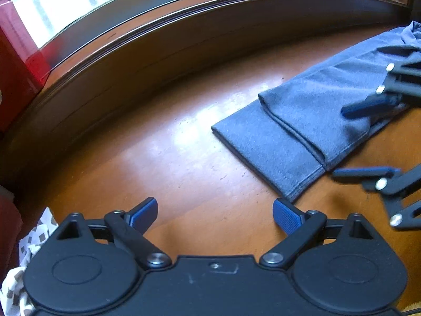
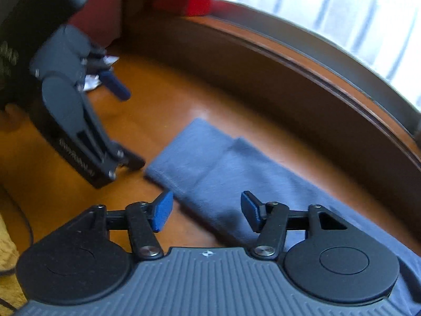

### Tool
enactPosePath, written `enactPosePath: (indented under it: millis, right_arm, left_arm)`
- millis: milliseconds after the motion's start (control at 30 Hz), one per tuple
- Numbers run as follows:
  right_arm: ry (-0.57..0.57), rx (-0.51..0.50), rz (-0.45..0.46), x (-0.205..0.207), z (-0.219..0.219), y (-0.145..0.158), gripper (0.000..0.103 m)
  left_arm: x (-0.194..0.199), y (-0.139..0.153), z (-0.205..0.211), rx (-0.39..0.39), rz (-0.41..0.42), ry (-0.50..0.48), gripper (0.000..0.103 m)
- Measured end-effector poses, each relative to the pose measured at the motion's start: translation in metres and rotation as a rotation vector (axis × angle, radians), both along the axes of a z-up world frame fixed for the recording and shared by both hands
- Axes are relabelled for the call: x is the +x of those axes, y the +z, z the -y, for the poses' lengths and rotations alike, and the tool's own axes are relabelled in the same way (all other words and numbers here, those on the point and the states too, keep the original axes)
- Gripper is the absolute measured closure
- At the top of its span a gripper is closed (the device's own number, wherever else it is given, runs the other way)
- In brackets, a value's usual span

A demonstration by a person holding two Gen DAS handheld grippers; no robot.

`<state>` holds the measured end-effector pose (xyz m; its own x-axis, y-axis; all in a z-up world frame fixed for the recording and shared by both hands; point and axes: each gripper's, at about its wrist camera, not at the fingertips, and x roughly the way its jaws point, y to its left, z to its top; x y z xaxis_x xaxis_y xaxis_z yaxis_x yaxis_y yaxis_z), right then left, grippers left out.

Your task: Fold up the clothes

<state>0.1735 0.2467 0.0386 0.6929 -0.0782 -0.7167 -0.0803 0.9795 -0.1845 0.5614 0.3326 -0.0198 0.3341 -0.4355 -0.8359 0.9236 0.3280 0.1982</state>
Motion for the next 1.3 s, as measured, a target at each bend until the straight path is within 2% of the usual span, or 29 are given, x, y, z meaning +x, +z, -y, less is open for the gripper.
enactPosePath:
  millis: [100,200,233,300,433,500,567,633,700,800,933,1033,1167,1233,1300]
  right_arm:
    - [-0.006,0.021,-0.005,0.006,0.001,-0.008,0.058]
    - [-0.069,0.175,-0.006,0.007,0.019,-0.004,0.077]
    - [-0.099,0.251,0.002,0.006,0.028,-0.004,0.083]
    - [-0.181,0.422,0.022,0.000,0.051,-0.004,0.084]
    - [-0.409,0.841,0.074,-0.021,0.102,-0.023,0.085]
    - [-0.476,0.965,0.106,-0.032,0.113,-0.032,0.087]
    - [-0.489,0.981,0.124,-0.038,0.115,-0.031,0.089]
    - [-0.469,0.935,0.130,-0.038,0.110,-0.029,0.089]
    - [-0.446,0.885,0.136,-0.035,0.105,-0.026,0.089]
    - [-0.436,0.851,0.148,-0.025,0.106,-0.025,0.087]
    - [-0.437,0.824,0.165,-0.026,0.106,-0.027,0.082]
    - [-0.439,0.804,0.178,-0.026,0.106,-0.029,0.081]
    - [-0.441,0.782,0.194,-0.027,0.107,-0.030,0.080]
    - [-0.443,0.786,0.192,-0.031,0.108,-0.030,0.080]
    - [-0.449,0.765,0.195,-0.039,0.107,-0.028,0.075]
  left_arm:
    - [-0.004,0.001,-0.002,0.004,0.009,0.005,0.009]
    - [-0.004,0.000,-0.002,0.005,0.007,0.011,0.009]
    - [-0.004,0.000,-0.002,0.006,0.007,0.013,0.009]
    - [-0.004,0.000,-0.002,0.006,0.007,0.016,0.009]
    - [-0.008,0.003,0.002,-0.003,0.021,0.017,0.009]
    - [-0.008,0.012,0.000,-0.048,0.030,-0.003,0.009]
    - [-0.009,0.021,0.006,-0.091,0.036,-0.039,0.009]
    - [-0.009,0.023,0.019,-0.116,0.051,-0.090,0.009]
    - [-0.009,0.016,0.038,-0.104,0.059,-0.148,0.009]
    - [-0.009,0.007,0.060,-0.082,-0.008,-0.240,0.010]
    - [-0.009,0.008,0.069,-0.113,-0.129,-0.337,0.014]
    - [-0.013,0.013,0.065,-0.141,-0.142,-0.415,0.019]
    - [-0.020,0.019,0.061,-0.180,-0.166,-0.526,0.021]
    - [-0.022,0.018,0.063,-0.186,-0.197,-0.572,0.021]
    - [-0.020,0.010,0.070,-0.171,-0.241,-0.584,0.021]
